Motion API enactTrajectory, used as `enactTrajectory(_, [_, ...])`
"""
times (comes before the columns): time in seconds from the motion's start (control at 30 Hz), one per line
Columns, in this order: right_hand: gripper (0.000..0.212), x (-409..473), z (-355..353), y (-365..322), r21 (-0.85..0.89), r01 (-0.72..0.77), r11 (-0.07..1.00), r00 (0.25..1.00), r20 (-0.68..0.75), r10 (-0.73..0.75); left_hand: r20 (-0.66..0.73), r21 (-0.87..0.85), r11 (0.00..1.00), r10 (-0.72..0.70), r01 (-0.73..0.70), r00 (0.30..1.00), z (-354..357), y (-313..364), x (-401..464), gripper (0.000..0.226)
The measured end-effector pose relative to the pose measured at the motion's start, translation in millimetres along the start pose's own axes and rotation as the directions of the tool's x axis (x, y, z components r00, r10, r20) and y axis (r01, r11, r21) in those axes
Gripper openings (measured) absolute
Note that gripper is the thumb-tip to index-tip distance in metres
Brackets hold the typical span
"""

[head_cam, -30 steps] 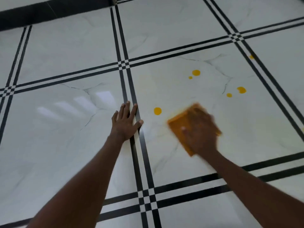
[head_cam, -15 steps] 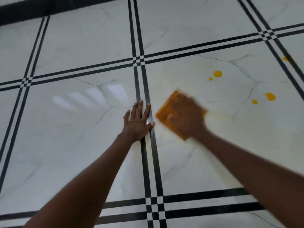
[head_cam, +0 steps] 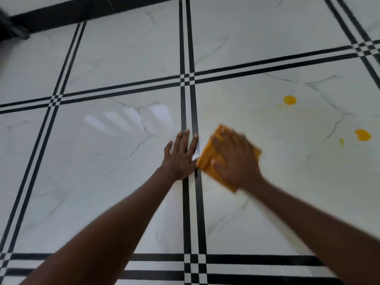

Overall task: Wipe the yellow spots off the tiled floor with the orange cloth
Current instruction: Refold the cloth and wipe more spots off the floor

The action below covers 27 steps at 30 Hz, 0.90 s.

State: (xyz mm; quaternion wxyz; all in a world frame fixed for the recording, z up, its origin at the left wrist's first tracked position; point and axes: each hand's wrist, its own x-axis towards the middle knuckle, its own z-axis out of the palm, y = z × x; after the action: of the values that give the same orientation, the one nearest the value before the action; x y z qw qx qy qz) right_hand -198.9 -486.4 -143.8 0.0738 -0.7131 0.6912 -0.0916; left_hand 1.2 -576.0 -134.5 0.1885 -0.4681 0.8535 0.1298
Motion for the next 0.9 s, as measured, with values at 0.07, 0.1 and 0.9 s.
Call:
enactTrajectory(0.07, [0.074,64,-5,53,-0.052,-0.089,0.995,0.996,-0.013,0.088,-0.028,-0.002,1.000,0.005,-0.005,1.000,1,-2,1,0.076])
enactTrajectory(0.1, [0.074,80,-11,81,-0.070,-0.171,0.983,0.985,-0.030,0.169,-0.035,-0.009,1.000,0.004,-0.005,0.999,2,-2,1,0.076])
enactTrajectory(0.9, [0.078,-180,-12,9,-0.004,-0.555,0.832,0.831,-0.062,0.553,-0.104,0.021,1.000,-0.019,0.022,0.994,-9,15,-6,0.084])
